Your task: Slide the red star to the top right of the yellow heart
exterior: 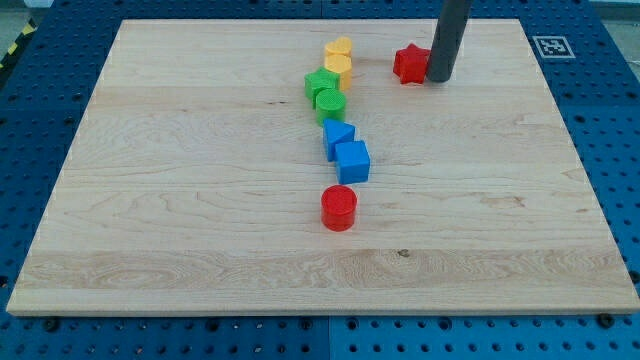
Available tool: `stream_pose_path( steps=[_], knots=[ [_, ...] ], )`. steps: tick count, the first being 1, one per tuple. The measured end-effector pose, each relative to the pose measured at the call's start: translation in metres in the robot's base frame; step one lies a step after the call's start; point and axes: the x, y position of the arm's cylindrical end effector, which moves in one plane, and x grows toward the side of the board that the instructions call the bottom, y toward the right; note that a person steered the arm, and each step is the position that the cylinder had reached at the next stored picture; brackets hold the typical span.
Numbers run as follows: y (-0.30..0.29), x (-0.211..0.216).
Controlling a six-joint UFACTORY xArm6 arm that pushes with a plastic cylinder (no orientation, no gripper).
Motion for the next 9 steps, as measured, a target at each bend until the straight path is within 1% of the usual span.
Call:
stream_pose_path(
  steps=[1,2,4,6,7,8,9],
  knots=[
    [0.0,0.014],
    [-0.001,0.011],
    [-0.031,-0.016],
    [-0.046,-0.034],
    [-0.058,-0.055],
    [-0.064,-0.063],
    [-0.059,-0.058]
  ],
)
